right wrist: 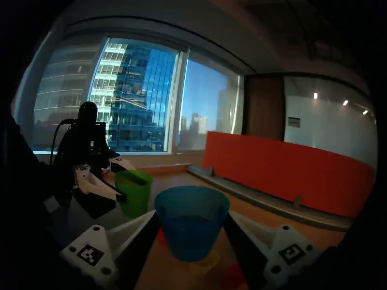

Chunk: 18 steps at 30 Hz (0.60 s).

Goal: Pour water

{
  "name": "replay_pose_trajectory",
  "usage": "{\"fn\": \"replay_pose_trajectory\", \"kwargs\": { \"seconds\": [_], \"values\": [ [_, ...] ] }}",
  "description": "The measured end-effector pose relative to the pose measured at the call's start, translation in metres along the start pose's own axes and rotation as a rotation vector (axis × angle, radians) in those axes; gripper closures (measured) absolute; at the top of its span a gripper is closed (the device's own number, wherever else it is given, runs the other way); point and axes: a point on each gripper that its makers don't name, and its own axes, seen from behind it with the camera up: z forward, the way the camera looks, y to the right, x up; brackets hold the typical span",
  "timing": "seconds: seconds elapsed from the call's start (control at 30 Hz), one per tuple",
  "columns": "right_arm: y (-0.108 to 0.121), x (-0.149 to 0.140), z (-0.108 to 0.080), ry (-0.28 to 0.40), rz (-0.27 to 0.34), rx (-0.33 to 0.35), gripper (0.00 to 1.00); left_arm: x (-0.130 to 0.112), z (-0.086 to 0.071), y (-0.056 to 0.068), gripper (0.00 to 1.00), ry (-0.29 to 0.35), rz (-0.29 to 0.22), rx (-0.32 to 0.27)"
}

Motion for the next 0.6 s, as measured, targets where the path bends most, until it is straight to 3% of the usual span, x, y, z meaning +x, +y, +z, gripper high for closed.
{"fn": "replay_pose_trajectory", "kwargs": {
  "seconds": [0.6],
  "values": [
    [0.0,0.024,0.021,0.017,-0.063,0.046,0.11,-0.014,0.005,0.003,0.14,-0.015,-0.007,0.008]
  ]
}}
